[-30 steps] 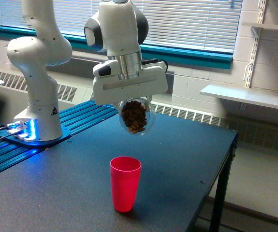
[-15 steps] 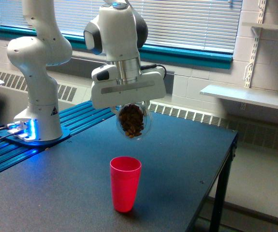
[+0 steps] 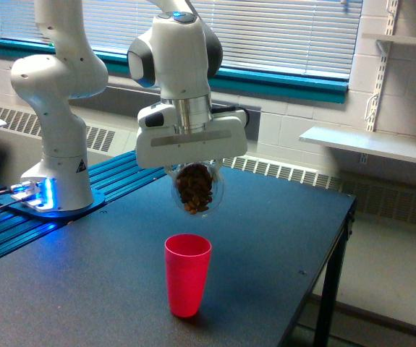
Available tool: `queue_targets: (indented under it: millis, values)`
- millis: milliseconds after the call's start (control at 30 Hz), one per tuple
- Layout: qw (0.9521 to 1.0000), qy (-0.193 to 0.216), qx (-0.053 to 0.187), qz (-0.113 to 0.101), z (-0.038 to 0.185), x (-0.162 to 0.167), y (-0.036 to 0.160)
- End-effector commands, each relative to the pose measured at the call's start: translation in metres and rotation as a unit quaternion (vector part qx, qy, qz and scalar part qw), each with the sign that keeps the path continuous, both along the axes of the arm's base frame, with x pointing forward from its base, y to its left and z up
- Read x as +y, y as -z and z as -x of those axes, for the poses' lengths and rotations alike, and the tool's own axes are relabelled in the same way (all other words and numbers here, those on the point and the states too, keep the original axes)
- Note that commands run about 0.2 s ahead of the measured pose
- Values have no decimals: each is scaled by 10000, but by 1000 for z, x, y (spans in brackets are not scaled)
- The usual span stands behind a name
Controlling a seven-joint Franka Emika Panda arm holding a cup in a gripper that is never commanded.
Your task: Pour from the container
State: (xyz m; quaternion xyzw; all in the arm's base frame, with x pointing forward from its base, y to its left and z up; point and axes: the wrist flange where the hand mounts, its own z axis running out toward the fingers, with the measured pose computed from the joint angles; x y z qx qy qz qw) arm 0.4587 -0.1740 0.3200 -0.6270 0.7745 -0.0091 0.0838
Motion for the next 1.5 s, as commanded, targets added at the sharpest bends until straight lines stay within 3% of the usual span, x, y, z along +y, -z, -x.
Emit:
queue_targets:
  millis: [33,800,1500]
  values:
    - [9998,176,66,-12,-2,-6,3]
    - [9992,319,230,-42,7,-14,7]
    - [9990,199,381,-133,-1,-14,10]
